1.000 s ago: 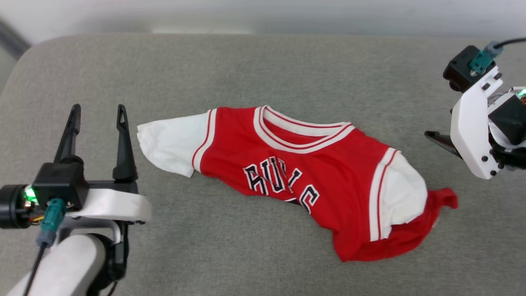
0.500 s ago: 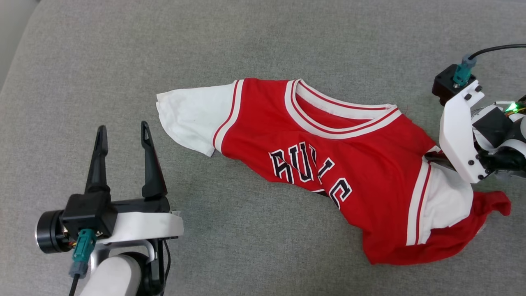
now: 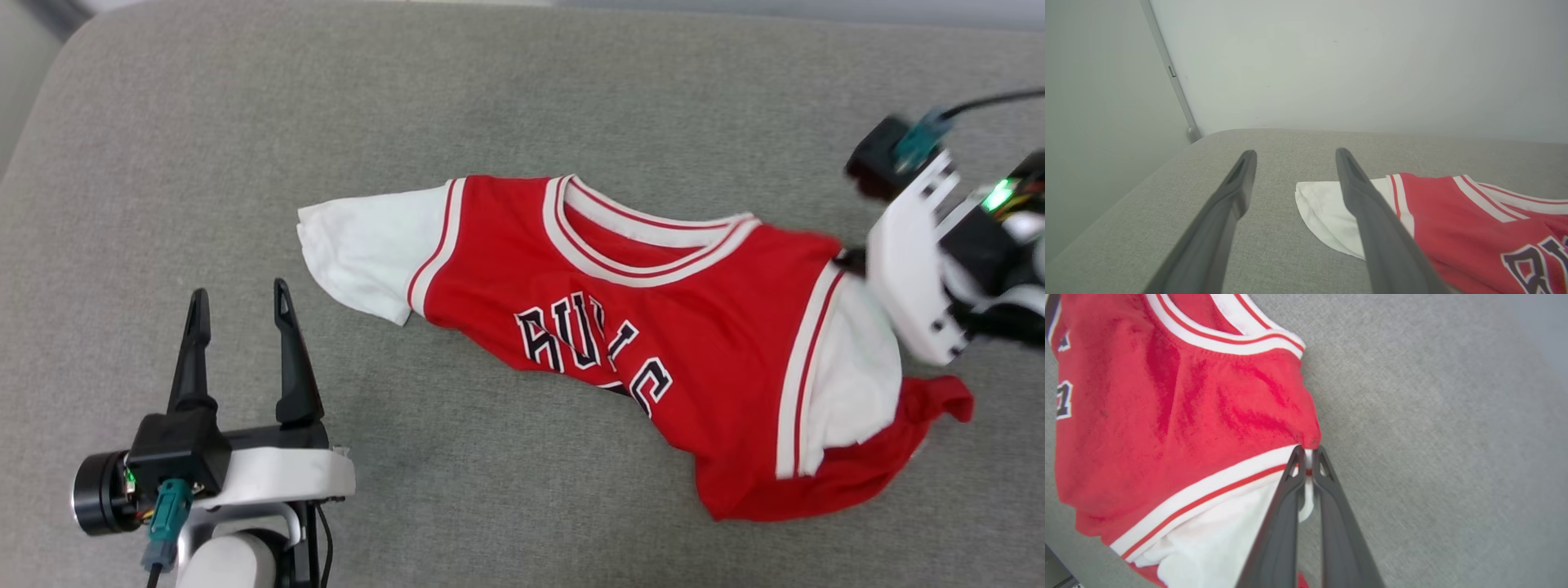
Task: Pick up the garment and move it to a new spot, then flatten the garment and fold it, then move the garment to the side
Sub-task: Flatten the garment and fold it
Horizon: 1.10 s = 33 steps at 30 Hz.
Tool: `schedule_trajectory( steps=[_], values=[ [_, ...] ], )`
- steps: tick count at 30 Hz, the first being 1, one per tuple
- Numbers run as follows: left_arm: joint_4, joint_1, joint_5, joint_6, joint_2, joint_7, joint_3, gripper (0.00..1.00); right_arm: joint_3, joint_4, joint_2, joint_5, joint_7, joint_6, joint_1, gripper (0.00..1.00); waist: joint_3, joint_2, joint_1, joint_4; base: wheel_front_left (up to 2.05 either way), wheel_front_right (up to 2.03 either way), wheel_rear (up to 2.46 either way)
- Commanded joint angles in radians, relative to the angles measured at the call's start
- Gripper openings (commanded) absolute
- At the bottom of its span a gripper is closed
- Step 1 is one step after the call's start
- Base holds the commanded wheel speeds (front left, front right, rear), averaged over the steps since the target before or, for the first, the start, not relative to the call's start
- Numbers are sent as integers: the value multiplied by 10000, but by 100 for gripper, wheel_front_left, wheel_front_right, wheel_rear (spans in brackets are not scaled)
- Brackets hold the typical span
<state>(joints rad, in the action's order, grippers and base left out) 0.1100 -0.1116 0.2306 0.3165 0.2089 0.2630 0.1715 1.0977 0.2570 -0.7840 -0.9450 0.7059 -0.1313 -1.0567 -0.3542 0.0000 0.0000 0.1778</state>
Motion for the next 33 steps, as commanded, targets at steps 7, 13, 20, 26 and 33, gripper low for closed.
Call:
schedule_trajectory(
  steps=[7,13,20,26,33],
  values=[
    [-6,489,-371,-453,-508,24,-428,100,-448,-908,-1495,-154,160,11,-1132,0,207,0,0,-258,0,0,0],
    [0,290,-598,-860,-861,24,-639,100,-772,-459,-1521,141,657,11,-1804,0,-249,0,0,-79,0,0,0],
    [-190,-205,-797,-1300,-1201,24,-666,100,-800,1871,251,805,511,9,-1866,0,-971,0,0,304,0,0,0],
    [-348,-400,-896,-1501,-1384,24,-726,100,-349,3094,1405,1002,72,9,-1461,0,-1218,0,0,501,0,0,0],
    [-614,-345,-1043,-1663,-1457,24,-1017,100,375,3916,2014,923,-708,-8,-1031,0,-996,0,0,309,0,0,0]
  ],
)
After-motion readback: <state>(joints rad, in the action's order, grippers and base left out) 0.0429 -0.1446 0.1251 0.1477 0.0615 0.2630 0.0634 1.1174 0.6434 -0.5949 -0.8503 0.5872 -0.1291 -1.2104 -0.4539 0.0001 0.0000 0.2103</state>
